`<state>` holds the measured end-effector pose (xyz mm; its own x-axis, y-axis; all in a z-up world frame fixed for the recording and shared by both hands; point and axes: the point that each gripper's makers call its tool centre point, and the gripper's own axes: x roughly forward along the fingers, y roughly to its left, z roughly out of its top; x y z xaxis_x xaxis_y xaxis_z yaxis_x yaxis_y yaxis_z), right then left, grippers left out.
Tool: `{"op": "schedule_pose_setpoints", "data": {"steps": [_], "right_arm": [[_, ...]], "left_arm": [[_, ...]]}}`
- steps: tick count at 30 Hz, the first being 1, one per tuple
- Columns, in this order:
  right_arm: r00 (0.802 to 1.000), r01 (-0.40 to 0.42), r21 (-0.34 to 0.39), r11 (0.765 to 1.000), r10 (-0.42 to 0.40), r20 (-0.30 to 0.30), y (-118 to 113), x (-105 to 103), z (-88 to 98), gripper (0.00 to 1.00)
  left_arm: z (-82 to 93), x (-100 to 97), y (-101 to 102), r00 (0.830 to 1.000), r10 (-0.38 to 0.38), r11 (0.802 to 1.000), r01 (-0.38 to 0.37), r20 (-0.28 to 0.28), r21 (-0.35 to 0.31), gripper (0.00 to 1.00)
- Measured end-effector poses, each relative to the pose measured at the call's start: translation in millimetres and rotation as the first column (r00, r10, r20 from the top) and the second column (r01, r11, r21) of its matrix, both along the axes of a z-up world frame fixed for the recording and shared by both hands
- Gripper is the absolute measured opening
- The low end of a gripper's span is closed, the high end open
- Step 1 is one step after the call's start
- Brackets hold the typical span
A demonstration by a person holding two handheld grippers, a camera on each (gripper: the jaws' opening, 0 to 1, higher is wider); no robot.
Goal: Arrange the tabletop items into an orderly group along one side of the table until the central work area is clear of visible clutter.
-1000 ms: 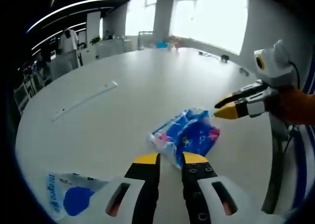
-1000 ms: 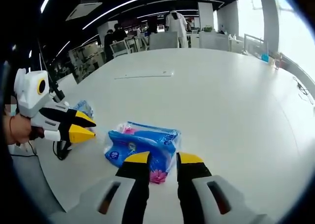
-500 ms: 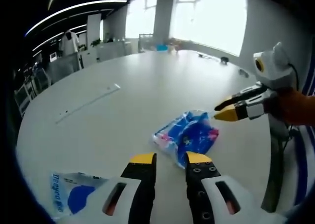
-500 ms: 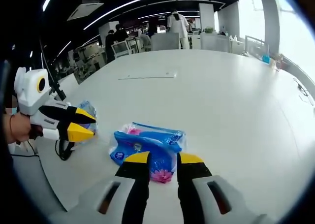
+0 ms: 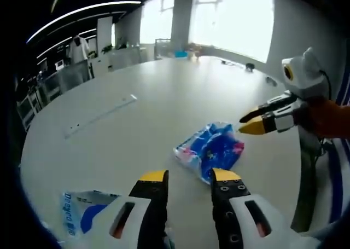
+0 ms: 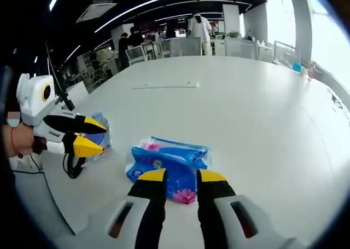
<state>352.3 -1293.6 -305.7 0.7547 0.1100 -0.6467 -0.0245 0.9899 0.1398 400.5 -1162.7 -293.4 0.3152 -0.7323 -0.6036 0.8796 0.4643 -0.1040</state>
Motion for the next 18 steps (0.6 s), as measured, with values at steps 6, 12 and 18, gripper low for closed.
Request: {"op": "schedule_pose_setpoints", "data": {"steps": [6, 12, 18], "right_arm": [[1.0, -0.001, -0.004, 1.0, 0.001, 0.004, 1.3, -0.2, 3.2, 0.2], [1.0, -0.003, -0.003, 1.0, 0.003, 0.006, 3.1, -0.6, 5.1, 0.2], [1.0, -0.01, -0.004, 1.0, 0.01, 0.006, 6.5, -0.2, 6.3, 0.2]], "left_arm": [[3.0, 1.0, 0.6, 1.0, -0.003, 1.0, 0.003, 0.009, 0.001, 0.28], [5.4, 1.7, 3.5, 1.0, -0.006, 1.0, 0.006, 0.013, 0.003, 0.3], [6.6, 2.9, 9.5, 1.0, -0.003, 1.0, 0.003, 0.015, 0.008, 0.33]]}}
